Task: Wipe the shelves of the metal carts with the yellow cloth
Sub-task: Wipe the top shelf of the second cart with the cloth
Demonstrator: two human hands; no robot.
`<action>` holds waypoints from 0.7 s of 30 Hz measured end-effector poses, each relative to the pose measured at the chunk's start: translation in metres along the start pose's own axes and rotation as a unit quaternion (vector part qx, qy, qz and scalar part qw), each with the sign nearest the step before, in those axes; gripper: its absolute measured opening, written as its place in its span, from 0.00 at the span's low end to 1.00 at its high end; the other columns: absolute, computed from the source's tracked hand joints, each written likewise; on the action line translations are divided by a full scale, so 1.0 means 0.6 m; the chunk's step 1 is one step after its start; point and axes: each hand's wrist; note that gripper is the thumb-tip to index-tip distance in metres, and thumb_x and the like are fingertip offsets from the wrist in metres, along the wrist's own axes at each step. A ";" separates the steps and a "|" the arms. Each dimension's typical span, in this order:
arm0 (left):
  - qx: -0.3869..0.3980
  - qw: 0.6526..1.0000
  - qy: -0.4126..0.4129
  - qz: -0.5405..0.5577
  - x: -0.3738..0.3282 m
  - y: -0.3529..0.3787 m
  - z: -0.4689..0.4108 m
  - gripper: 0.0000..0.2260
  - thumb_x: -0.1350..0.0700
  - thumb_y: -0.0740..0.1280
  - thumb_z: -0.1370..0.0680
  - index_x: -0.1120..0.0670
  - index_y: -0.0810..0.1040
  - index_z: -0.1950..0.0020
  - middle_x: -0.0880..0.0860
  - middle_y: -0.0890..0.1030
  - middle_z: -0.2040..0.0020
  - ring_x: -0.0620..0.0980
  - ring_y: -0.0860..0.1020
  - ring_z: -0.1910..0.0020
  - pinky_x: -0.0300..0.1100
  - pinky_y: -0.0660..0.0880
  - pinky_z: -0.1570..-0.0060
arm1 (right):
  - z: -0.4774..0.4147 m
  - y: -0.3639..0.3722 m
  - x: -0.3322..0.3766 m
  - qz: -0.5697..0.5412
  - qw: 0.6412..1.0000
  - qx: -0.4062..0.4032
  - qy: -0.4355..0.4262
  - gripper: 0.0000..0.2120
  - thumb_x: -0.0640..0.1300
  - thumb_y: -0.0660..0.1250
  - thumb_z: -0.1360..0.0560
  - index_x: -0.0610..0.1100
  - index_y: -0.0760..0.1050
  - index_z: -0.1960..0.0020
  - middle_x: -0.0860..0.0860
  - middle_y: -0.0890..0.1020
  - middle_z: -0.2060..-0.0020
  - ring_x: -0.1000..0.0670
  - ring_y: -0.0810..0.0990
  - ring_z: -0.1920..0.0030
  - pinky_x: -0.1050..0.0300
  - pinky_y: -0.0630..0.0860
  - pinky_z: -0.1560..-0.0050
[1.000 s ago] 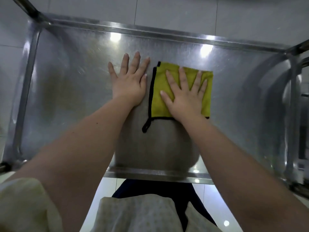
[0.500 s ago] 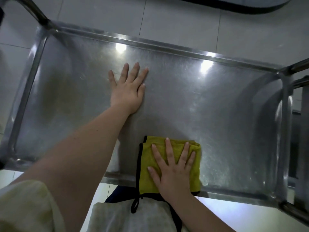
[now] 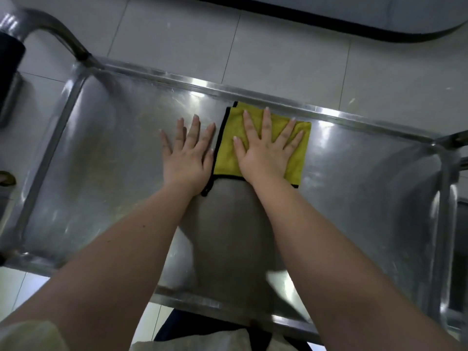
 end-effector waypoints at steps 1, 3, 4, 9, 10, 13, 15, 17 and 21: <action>0.000 1.000 0.000 0.003 0.001 0.000 -0.001 0.25 0.44 0.47 0.17 0.40 0.46 0.20 0.49 0.45 0.19 0.55 0.41 0.21 0.64 0.38 0.27 | -0.009 -0.002 0.006 0.002 1.000 -0.001 0.008 0.30 0.69 0.38 0.23 0.64 0.37 0.23 0.52 0.38 0.21 0.28 0.33 0.26 0.27 0.34 0.31; 0.002 1.000 0.003 0.008 0.000 0.000 0.000 0.25 0.45 0.46 0.17 0.41 0.46 0.20 0.49 0.45 0.19 0.55 0.42 0.21 0.64 0.39 0.26 | -0.016 -0.003 0.010 0.005 1.000 -0.001 0.014 0.31 0.69 0.37 0.23 0.63 0.36 0.23 0.52 0.38 0.21 0.28 0.33 0.26 0.27 0.35 0.31; 0.005 1.000 0.005 0.008 0.001 -0.001 -0.001 0.25 0.45 0.46 0.17 0.41 0.46 0.20 0.49 0.45 0.19 0.54 0.42 0.21 0.64 0.40 0.26 | -0.016 -0.002 0.010 0.007 1.000 -0.003 0.015 0.31 0.69 0.37 0.23 0.63 0.36 0.23 0.52 0.38 0.21 0.28 0.34 0.26 0.27 0.35 0.31; 0.008 0.999 0.008 0.034 0.002 -0.005 -0.001 0.24 0.45 0.48 0.17 0.41 0.48 0.20 0.50 0.47 0.19 0.54 0.43 0.21 0.64 0.38 0.26 | -0.013 0.000 0.008 0.011 1.000 -0.013 0.017 0.32 0.70 0.37 0.24 0.63 0.38 0.22 0.52 0.40 0.21 0.29 0.35 0.25 0.27 0.36 0.30; 0.009 0.999 0.008 0.043 0.003 -0.008 -0.001 0.24 0.45 0.49 0.17 0.40 0.50 0.21 0.50 0.47 0.19 0.54 0.43 0.21 0.63 0.37 0.26 | -0.013 0.000 0.009 0.014 1.000 -0.014 0.019 0.32 0.70 0.37 0.24 0.63 0.38 0.22 0.52 0.41 0.21 0.29 0.36 0.25 0.27 0.36 0.30; 0.037 0.997 0.015 0.060 0.009 -0.016 -0.003 0.24 0.46 0.49 0.17 0.39 0.49 0.21 0.49 0.45 0.19 0.53 0.41 0.21 0.61 0.33 0.27 | -0.012 0.000 0.010 0.016 0.999 -0.020 0.029 0.32 0.71 0.39 0.24 0.64 0.40 0.22 0.53 0.42 0.20 0.30 0.37 0.24 0.28 0.36 0.29; 0.060 0.995 0.031 0.070 0.013 -0.023 -0.004 0.25 0.46 0.49 0.17 0.40 0.48 0.21 0.49 0.43 0.19 0.53 0.40 0.21 0.61 0.33 0.27 | -0.012 0.000 0.012 0.017 0.999 -0.023 0.039 0.32 0.71 0.40 0.24 0.64 0.41 0.22 0.54 0.43 0.20 0.31 0.38 0.24 0.29 0.35 0.28; 0.085 0.991 0.065 0.077 0.028 -0.032 -0.010 0.25 0.47 0.48 0.17 0.40 0.47 0.20 0.49 0.43 0.19 0.53 0.39 0.21 0.60 0.34 0.26 | -0.011 -0.001 0.014 0.022 0.998 -0.022 0.051 0.32 0.71 0.40 0.24 0.65 0.41 0.22 0.54 0.44 0.20 0.32 0.39 0.24 0.31 0.35 0.27; 0.105 0.985 0.139 0.007 0.121 -0.046 -0.032 0.23 0.45 0.43 0.16 0.38 0.42 0.21 0.46 0.41 0.20 0.54 0.38 0.21 0.65 0.34 0.28 | -0.012 -0.008 0.021 0.021 0.998 -0.001 0.065 0.32 0.72 0.40 0.25 0.66 0.42 0.23 0.56 0.45 0.20 0.33 0.39 0.23 0.32 0.36 0.27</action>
Point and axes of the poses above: each hand's wrist, its own z-axis away from the middle knuckle, its own y-axis out of the palm, x = y × z
